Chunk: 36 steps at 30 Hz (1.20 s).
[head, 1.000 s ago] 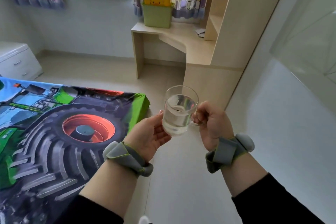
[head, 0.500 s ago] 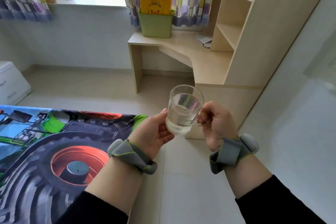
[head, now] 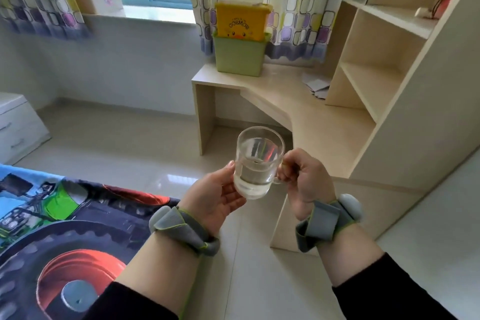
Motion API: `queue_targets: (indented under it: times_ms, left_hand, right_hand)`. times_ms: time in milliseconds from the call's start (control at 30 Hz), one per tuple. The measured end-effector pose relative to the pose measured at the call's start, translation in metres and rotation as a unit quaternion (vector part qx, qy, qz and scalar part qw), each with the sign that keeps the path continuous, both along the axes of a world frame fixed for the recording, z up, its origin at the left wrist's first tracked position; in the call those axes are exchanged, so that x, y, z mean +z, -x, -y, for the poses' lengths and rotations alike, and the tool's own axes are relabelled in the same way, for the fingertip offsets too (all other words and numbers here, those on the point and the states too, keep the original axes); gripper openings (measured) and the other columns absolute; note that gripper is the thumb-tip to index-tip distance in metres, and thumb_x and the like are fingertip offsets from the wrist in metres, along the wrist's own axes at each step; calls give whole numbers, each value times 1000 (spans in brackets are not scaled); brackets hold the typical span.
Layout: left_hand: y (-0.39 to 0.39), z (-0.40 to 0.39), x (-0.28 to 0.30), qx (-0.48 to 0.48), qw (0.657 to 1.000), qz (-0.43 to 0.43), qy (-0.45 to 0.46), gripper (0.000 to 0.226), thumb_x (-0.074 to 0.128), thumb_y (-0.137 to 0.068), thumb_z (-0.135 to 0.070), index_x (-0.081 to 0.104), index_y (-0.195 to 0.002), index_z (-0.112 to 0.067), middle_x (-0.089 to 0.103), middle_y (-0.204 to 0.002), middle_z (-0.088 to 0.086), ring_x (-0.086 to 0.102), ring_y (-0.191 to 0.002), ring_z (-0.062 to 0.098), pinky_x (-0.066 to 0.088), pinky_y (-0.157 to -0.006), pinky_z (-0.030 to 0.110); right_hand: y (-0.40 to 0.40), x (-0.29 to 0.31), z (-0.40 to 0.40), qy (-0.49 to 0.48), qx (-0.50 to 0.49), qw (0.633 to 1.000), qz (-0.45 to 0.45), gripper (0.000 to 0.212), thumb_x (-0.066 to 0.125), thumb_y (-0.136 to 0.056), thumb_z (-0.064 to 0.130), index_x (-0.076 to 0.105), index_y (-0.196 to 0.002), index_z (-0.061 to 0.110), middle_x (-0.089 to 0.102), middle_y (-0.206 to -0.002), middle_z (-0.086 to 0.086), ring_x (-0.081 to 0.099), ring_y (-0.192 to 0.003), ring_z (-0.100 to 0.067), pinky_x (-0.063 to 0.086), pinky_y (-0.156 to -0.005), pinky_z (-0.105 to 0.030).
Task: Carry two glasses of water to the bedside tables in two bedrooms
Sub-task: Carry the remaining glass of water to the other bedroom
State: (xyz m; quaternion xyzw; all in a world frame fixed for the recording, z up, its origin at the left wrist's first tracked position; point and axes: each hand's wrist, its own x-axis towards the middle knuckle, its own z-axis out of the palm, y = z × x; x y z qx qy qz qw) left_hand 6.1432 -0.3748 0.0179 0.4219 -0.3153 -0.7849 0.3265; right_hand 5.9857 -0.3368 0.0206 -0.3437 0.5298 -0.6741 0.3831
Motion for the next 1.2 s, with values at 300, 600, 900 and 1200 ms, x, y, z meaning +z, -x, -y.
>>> queue_targets:
  times_ms: [300,600,900,1200]
  left_hand:
    - [40,140,-6,44,999,2,-4,28,57,-88,-36,67,-86,-10,68,-64,2,63,-64,16,53,-71,30]
    - [45,307,-5,41,999,11,15,29,54,-89,-36,67,-92,-10,70,-69,3,64,-67,16,54,-74,31]
    - [66,458,-6,49,999,13,9,28,53,-90,-37,67,-90,-12,71,-69,2,67,-63,14,51,-75,31]
    - [98,591,-5,123,992,1,-8,30,53,-90,-35,67,-97,-9,69,-80,7,66,-74,19,53,-78,33]
  right_hand:
    - [48,-5,154,2,61,997,54,32,50,-68,9,54,-38,19,46,-41,5,40,-44,-14,34,-53,-26]
    - [52,-13,325,4,56,998,-14,33,48,-68,24,45,-35,21,39,-40,7,35,-49,-17,31,-58,-39]
    - [68,-7,480,-6,53,998,24,29,48,-62,19,42,-34,19,36,-39,5,31,-51,-20,28,-57,-39]
    - [103,-5,635,5,136,991,0,31,48,-65,17,43,-34,19,37,-40,6,31,-51,-20,27,-60,-42]
